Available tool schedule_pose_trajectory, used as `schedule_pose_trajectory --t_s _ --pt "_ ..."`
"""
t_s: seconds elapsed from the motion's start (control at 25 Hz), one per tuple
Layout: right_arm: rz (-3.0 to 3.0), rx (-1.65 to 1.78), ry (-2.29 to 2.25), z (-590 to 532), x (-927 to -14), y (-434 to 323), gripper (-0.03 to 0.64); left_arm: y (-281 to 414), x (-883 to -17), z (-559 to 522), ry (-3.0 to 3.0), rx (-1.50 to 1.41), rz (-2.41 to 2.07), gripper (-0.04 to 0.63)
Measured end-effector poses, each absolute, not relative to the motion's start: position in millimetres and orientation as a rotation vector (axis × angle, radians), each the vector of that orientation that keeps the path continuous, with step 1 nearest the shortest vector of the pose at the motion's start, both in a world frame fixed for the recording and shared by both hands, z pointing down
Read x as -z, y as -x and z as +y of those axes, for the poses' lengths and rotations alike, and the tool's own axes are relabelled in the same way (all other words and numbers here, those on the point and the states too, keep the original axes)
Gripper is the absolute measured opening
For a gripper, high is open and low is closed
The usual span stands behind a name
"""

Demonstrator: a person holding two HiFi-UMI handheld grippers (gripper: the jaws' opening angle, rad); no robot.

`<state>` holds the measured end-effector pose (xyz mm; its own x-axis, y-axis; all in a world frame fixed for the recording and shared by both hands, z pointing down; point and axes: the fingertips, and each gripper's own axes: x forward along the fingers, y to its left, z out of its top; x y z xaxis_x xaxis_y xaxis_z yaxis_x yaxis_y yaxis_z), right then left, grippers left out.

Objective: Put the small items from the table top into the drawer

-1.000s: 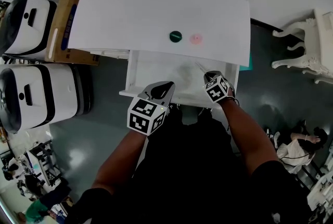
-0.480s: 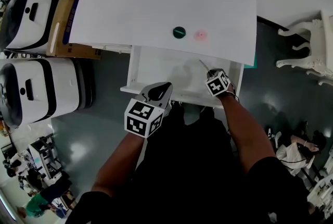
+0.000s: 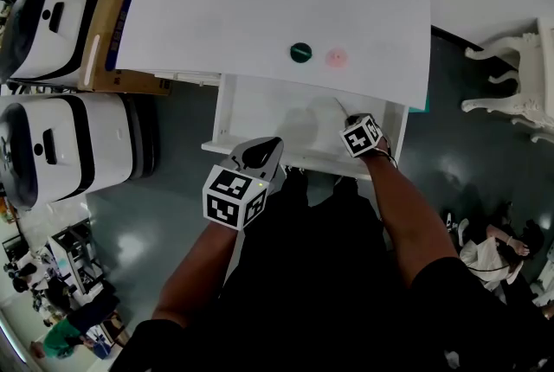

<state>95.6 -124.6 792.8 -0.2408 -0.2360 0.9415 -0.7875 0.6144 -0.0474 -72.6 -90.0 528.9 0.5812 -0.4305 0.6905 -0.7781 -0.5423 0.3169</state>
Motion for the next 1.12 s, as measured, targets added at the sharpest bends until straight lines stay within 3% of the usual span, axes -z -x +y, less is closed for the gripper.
schedule_pose_trajectory --t_s 0.68,1.12 --pt "-1.853 -0.637 -0.879 -126.3 -743.9 -103.4 0.044 55.2 -511.4 -107.2 -2.273 -0.673 -0.928 0.003" --pt "-2.108 -0.664 -1.069 -134.4 -617.0 -101.5 0.044 39.0 -497.4 -111.6 -2.335 -0.599 -0.905 0.003"
